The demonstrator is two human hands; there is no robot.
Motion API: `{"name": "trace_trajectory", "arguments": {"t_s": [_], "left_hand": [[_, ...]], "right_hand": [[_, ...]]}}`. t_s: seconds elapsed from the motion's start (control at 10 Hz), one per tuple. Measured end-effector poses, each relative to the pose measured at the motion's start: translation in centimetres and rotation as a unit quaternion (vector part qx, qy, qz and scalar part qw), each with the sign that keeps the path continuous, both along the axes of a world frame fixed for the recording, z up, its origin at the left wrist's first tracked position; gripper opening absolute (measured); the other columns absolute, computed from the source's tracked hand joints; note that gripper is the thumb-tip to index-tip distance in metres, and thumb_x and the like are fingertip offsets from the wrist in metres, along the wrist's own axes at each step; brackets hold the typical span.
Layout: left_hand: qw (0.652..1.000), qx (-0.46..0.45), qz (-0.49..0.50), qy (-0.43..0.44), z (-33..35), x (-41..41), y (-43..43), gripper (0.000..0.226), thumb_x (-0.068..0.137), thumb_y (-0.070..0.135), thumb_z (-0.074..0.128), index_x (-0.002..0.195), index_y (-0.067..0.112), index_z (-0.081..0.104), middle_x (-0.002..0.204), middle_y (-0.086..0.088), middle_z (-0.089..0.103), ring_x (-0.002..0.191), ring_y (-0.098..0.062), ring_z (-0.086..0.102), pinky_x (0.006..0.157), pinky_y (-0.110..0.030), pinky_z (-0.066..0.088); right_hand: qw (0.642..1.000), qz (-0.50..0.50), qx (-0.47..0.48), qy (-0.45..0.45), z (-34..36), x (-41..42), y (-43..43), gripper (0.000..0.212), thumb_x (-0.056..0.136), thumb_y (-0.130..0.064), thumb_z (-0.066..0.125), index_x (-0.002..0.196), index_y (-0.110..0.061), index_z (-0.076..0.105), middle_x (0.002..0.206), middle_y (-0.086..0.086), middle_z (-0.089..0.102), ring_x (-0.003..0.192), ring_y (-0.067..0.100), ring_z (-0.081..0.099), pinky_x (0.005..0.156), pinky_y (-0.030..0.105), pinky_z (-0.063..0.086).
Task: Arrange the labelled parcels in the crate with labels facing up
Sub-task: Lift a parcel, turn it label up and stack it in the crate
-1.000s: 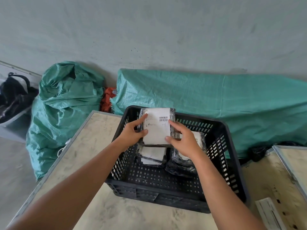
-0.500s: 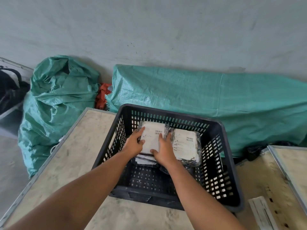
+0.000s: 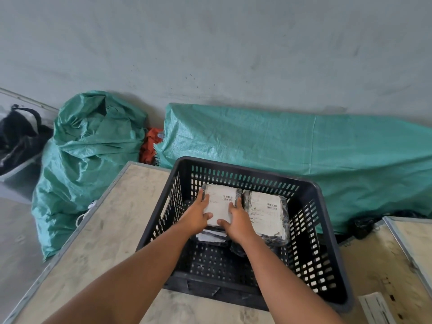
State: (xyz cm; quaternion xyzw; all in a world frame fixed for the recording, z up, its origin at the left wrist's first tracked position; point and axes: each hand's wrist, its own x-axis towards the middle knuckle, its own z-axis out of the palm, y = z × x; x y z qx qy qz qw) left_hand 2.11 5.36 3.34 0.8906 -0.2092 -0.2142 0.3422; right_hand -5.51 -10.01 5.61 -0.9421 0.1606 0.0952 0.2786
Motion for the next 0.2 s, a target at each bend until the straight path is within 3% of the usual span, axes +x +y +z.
{"name": "trace_trajectory", "arguments": {"t_s": [0.2], "left_hand": [[0.997, 0.079, -0.008, -0.025, 4.5, 1.1, -0.5, 0.075, 0.097, 0.028, 0.068, 0.159, 0.010, 0.030, 0.171, 0.000, 0.012, 0.140, -0.027, 0.044, 0.114, -0.035, 0.039]], "right_hand": [[0.985, -0.090, 0.131, -0.063, 3.3, -0.5, -0.9, 0.060, 0.092, -0.028, 0.075, 0.145, -0.008, 0.055, 0.155, 0.009, 0.049, 0.139, 0.026, 0.049, 0.111, 0.031, 0.037]]}}
